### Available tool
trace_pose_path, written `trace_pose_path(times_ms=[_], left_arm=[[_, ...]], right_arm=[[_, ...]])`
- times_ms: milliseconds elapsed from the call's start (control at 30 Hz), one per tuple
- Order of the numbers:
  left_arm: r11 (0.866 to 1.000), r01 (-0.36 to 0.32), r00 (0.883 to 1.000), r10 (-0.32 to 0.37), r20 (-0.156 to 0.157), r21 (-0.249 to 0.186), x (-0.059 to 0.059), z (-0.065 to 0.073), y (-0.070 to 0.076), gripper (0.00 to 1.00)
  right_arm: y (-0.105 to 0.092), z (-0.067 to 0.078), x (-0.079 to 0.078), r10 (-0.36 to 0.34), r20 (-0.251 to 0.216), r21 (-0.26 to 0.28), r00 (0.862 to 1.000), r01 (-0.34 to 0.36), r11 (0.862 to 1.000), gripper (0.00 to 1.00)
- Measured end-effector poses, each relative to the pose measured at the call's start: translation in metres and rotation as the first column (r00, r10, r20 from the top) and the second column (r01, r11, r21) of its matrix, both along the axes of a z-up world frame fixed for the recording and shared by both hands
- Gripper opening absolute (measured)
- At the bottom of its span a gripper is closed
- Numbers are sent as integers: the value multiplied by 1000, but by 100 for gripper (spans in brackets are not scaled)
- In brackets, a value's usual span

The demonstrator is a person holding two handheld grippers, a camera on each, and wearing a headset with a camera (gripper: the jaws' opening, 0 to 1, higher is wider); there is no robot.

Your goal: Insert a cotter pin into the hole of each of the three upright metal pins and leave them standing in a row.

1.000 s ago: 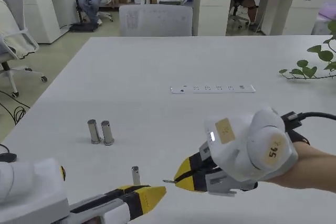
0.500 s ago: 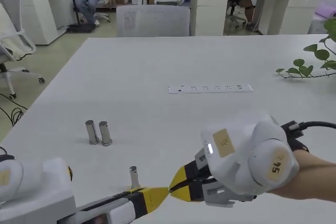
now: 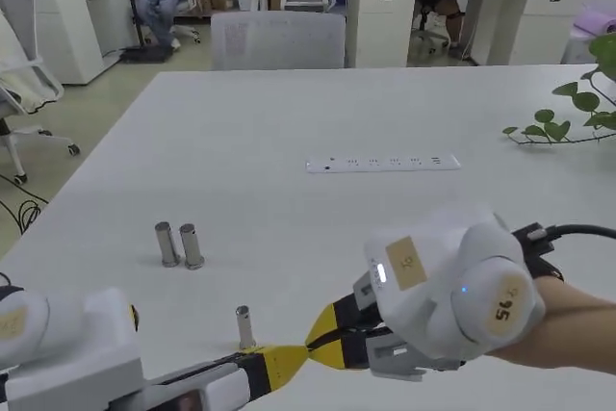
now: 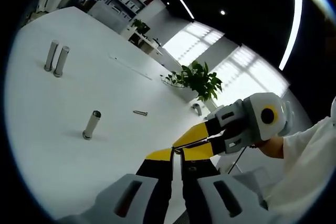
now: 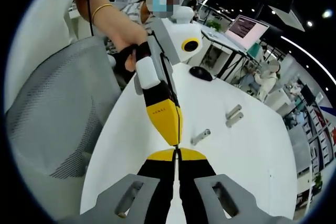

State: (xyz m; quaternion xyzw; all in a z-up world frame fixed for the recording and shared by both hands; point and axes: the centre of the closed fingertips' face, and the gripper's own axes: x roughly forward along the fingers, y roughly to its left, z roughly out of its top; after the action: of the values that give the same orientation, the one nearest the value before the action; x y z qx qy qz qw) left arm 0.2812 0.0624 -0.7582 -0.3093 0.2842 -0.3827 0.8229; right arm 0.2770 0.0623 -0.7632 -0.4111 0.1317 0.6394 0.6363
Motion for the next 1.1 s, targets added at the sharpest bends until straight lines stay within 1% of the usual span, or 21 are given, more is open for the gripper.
trace_pose_path(times_ms=[100,133,200,300,467,633,700,733,767,800,833,867,933,967,1033,1067,1100], left_arm=[[1000,1,1000,-1,-4,14,0,-2,0,1],[1000,0,1000,0,-10,21,1,-3,0,1],[1000,0,1000,0,-10,28,1,-3,0,1],[999,0,1000,1,-21,33,1,-3,-1,0],[999,-7,1000,8,-18,43,3,-1,-1,0],[999,-5,1000,5,0,54,4,2,-1,0],[997,5,1000,-6,19,72,4,4,-1,0],[996,14,999,-17,38,90,4,4,0,0],[995,18,999,-23,48,102,4,4,0,0],[992,27,998,-35,61,122,3,4,1,0],[990,36,996,-47,80,137,3,4,1,0],[987,42,993,-59,101,158,3,4,1,0],[981,54,988,-80,132,184,3,3,2,0],[977,66,984,-98,151,201,3,3,3,0],[971,75,979,-114,169,226,3,1,3,0],[964,88,973,-137,186,249,2,1,2,0],[962,92,970,-144,194,257,1,0,2,0]], right_arm=[[-1,0,0,-2,2,-2,1000,2,1000,2],[-1,0,1,-3,2,-3,1000,3,1000,2],[-1,-1,1,-7,4,-5,1000,7,1000,2],[-2,-1,1,-15,1,-6,1000,15,1000,2],[-2,1,3,-31,-1,-4,1000,31,1000,3],[-2,3,5,-58,-28,17,998,59,998,4],[-4,2,7,-70,-39,22,997,71,997,5],[-5,2,7,-78,-50,27,996,80,996,6],[-6,3,8,-97,-70,39,993,100,994,7],[-6,3,6,-100,-100,49,990,105,993,8],[-6,4,4,-112,-140,65,984,122,990,8],[-7,5,5,-117,-149,72,982,129,989,8],[-11,5,6,-126,-169,68,978,139,988,8],[-12,5,6,-141,-199,79,970,159,984,9],[-13,6,5,-147,-232,87,962,171,981,9],[-14,6,6,-155,-250,95,956,183,978,9],[-16,6,7,-161,-260,95,952,192,977,10]])
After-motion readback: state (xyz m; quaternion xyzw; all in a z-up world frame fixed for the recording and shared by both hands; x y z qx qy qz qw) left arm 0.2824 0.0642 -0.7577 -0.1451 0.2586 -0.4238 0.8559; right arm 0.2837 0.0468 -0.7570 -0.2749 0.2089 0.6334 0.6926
